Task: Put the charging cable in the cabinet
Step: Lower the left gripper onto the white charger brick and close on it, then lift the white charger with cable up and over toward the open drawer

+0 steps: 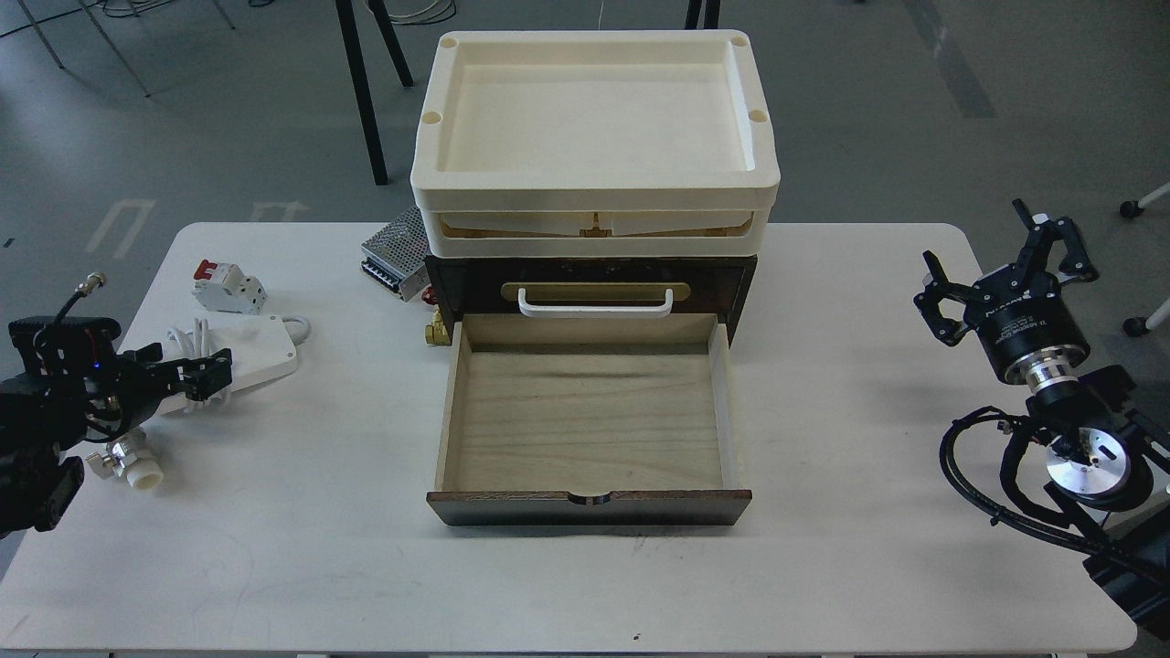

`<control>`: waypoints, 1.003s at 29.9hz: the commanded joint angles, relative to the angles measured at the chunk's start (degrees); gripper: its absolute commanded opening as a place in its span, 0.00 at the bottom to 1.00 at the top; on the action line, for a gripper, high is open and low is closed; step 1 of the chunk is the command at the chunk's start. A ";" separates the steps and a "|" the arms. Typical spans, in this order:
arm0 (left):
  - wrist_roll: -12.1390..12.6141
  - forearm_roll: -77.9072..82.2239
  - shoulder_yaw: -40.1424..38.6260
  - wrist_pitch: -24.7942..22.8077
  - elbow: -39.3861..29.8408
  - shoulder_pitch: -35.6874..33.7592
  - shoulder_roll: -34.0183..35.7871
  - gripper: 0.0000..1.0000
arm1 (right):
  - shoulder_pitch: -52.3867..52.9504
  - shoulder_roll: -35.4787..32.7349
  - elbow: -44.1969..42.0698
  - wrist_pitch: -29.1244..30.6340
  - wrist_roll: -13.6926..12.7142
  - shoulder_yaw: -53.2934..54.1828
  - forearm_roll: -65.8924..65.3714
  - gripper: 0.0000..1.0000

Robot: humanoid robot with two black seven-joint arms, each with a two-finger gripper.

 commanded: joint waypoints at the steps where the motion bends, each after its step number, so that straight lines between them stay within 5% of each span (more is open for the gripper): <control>1: 0.01 0.51 0.15 0.97 0.25 0.25 0.02 0.35 | 0.00 0.00 0.00 0.00 0.00 0.00 -0.01 0.99; 4: 0.01 0.77 0.24 4.47 0.51 0.34 0.02 0.11 | 0.00 0.00 0.00 0.00 0.00 0.00 -0.01 0.99; 7: 0.01 0.78 0.15 7.64 0.86 0.25 -0.15 0.03 | 0.00 0.00 -0.09 0.00 0.00 0.00 -0.01 0.99; 19: 0.01 -1.85 -0.81 8.09 5.17 -0.19 -1.74 0.01 | 0.00 0.00 -0.09 0.00 0.00 0.00 -0.01 0.99; 26: 0.01 -18.44 -0.73 7.13 5.26 -1.24 0.63 0.01 | 0.00 0.00 -0.09 0.00 0.00 0.00 -0.01 0.99; 30: 0.01 -27.59 -0.73 -0.23 5.17 -4.13 4.15 0.01 | 0.00 0.00 -0.09 0.00 0.00 0.00 -0.01 0.99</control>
